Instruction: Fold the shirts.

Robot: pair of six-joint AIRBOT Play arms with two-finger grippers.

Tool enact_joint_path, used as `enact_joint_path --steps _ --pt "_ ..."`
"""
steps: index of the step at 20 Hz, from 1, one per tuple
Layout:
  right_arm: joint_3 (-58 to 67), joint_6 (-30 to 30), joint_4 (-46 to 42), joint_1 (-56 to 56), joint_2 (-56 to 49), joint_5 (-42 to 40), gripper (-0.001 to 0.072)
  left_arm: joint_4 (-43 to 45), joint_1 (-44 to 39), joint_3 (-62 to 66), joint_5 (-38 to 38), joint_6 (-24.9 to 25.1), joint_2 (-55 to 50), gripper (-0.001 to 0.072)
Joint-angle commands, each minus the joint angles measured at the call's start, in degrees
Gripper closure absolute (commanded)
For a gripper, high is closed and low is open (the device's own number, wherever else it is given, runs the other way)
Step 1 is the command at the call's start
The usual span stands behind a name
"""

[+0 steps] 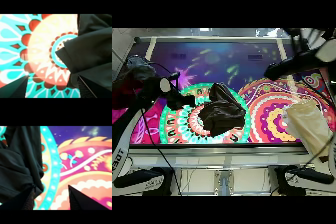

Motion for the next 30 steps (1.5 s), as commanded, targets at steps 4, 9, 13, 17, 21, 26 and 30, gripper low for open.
enact_joint_path --steps 4,9,13,17,21,26,30 --pt "-1.2 1.9 22.6 3.2 -21.7 -14.7 0.0223 -8.3 -2.1 -4.4 14.1 5.8 -0.7 0.0009" --pt "-1.1 1.7 20.7 8.0 -29.7 -18.5 0.0219 -8.6 -3.3 -4.4 12.9 10.3 -5.5 0.0009" --pt "0.4 1.8 19.2 9.1 -32.6 -18.8 0.0223 -9.6 -5.7 -4.4 13.5 10.9 -8.5 0.0009" --pt "4.0 2.0 19.2 9.1 -36.2 -15.9 0.0225 -9.7 -7.1 -4.4 16.5 10.9 -10.0 0.001" --pt "6.6 2.2 19.2 10.1 -38.6 -14.3 0.024 -9.7 -7.2 -4.4 19.5 10.9 -10.1 0.001" --pt "7.4 2.2 19.1 11.9 -40.2 -14.1 0.0445 -9.8 -7.4 -4.4 19.7 10.9 -10.6 0.0015" --pt "9.8 2.2 18.8 11.6 -40.2 -14.6 0.0698 -9.8 -7.3 -4.4 20.2 10.9 -11.8 0.0619"
